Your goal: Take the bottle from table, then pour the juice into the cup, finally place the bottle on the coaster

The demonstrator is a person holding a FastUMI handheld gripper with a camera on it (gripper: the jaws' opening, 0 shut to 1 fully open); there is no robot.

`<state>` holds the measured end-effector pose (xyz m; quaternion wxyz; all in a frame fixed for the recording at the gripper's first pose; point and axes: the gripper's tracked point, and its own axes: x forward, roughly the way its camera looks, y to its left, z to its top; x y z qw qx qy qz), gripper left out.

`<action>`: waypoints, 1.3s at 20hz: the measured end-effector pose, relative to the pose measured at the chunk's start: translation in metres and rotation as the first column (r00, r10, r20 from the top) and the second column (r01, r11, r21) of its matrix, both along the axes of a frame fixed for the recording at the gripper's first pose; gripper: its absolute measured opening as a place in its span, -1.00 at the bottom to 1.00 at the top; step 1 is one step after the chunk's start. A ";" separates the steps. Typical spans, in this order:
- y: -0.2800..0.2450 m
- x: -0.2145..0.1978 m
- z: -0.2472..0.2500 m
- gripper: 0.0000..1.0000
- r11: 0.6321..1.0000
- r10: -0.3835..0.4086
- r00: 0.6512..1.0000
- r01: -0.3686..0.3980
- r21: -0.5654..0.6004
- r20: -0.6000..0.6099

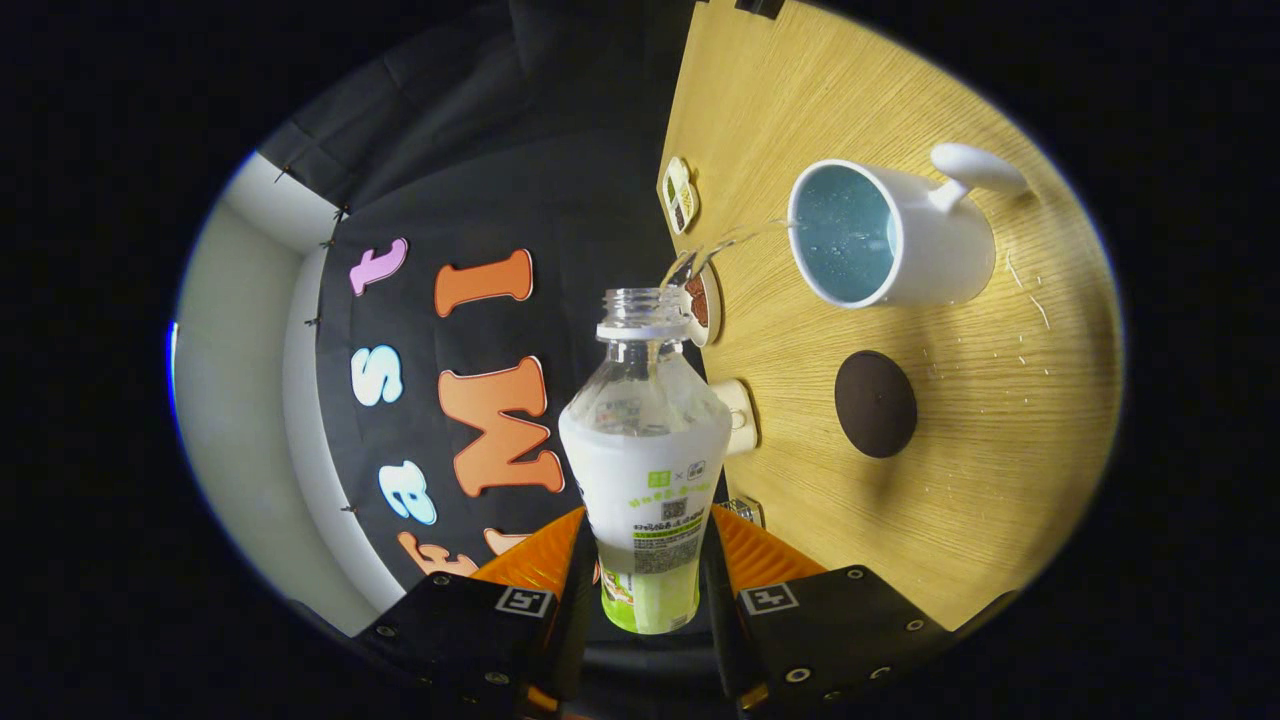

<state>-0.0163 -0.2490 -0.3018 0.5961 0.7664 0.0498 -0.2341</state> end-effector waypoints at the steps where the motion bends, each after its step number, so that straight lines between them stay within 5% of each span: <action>1: 0.000 0.000 0.000 0.07 1.000 -0.003 1.000 0.003 0.007 0.001; 26: 0.006 0.008 -0.001 0.07 0.997 -0.031 0.999 0.029 0.065 0.022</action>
